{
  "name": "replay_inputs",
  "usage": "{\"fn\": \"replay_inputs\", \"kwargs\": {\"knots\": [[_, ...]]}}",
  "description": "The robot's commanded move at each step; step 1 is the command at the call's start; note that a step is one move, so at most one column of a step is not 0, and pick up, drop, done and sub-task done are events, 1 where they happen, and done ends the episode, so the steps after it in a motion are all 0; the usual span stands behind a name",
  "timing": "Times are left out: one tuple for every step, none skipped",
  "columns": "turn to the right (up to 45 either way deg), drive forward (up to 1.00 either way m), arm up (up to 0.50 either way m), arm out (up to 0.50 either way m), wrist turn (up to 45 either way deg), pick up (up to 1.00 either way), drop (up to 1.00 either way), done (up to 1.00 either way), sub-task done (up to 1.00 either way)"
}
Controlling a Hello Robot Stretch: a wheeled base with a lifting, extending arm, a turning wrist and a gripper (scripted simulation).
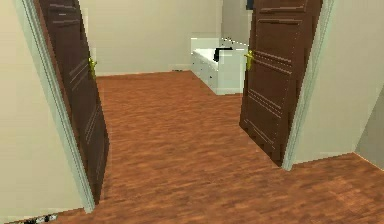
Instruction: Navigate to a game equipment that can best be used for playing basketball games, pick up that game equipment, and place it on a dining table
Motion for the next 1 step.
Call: {"fn": "replay_inputs", "kwargs": {"knots": [[0.0,0.0,0.1,0.0,0.0,0.0,0.0,0.0,0.0]]}}
